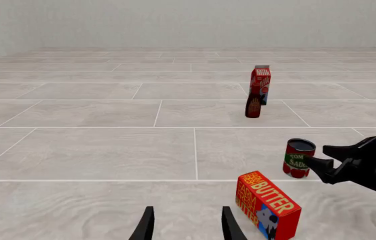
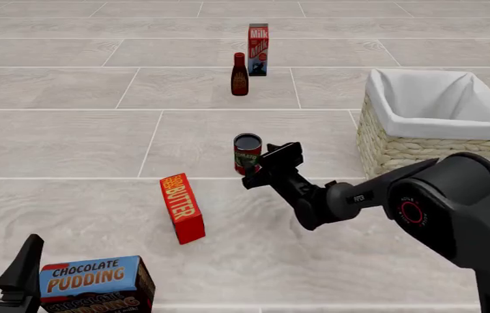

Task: Pick the tomato sauce and place it in the basket.

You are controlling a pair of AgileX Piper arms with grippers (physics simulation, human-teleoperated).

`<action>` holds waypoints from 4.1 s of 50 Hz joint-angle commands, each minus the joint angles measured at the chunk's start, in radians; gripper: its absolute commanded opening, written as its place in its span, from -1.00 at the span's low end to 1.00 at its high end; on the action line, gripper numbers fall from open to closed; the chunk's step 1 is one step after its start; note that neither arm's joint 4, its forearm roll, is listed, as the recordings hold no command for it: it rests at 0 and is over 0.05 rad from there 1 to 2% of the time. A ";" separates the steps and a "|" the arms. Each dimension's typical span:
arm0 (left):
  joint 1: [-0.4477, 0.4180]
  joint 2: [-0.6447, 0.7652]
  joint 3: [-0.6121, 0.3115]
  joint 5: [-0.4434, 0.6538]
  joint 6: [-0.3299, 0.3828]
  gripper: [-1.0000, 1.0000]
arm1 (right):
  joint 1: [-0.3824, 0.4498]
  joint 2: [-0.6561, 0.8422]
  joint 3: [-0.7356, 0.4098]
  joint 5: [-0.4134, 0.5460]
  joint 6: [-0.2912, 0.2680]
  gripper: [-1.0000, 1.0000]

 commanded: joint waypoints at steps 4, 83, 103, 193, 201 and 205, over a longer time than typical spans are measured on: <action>0.000 0.000 0.000 0.000 0.000 1.00 | -0.003 0.023 -0.029 0.017 0.016 1.00; 0.000 0.000 0.000 0.000 0.000 1.00 | -0.003 0.098 -0.145 0.101 0.060 1.00; 0.000 0.000 0.000 0.000 0.000 1.00 | -0.002 0.116 -0.175 0.117 0.069 1.00; 0.000 0.000 0.000 0.000 0.000 1.00 | 0.054 -0.223 0.062 0.095 0.030 -1.00; 0.000 0.000 0.000 0.000 0.000 1.00 | 0.047 -0.288 0.109 0.092 0.019 -1.00; 0.000 0.000 0.000 0.000 0.000 1.00 | 0.039 -0.322 0.128 0.094 0.013 -1.00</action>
